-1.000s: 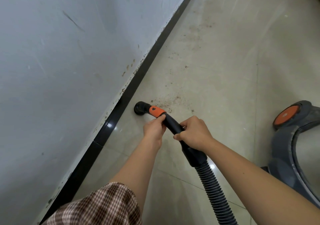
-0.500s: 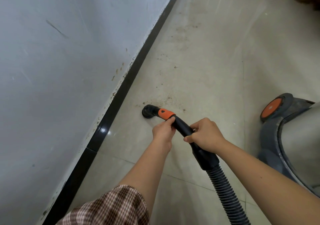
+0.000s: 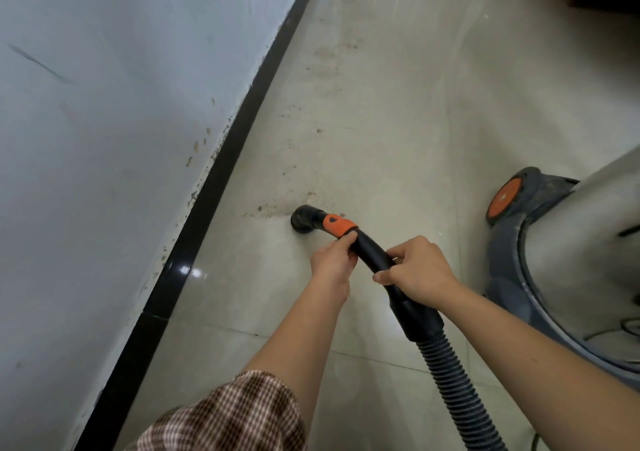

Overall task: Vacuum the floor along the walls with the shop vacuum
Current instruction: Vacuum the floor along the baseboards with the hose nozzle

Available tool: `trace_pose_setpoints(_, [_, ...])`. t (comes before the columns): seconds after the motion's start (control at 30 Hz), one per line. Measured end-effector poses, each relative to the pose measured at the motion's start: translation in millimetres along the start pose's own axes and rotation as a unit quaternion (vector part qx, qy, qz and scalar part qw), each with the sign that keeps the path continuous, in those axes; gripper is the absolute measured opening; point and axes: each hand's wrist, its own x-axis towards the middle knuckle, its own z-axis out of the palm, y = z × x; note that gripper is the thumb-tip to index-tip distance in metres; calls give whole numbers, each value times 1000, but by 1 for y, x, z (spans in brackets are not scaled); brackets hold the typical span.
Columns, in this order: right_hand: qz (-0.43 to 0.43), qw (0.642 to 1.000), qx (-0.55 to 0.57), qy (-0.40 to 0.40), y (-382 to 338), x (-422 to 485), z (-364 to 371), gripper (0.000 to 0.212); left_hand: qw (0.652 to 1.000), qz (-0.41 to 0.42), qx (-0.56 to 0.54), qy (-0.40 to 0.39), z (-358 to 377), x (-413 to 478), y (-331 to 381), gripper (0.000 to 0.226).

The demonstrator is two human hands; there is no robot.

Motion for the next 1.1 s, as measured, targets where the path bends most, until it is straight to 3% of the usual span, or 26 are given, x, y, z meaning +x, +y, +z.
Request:
trace_pose_setpoints(0.8, [59,996,27,55,43,-8,-34,15,997,-40,42,-45,53,1,-40,6])
trace_pose_setpoints(1.1, [61,998,28,6,50,-26,-43,10,996,-46,72,-7,44,-11,-48,13])
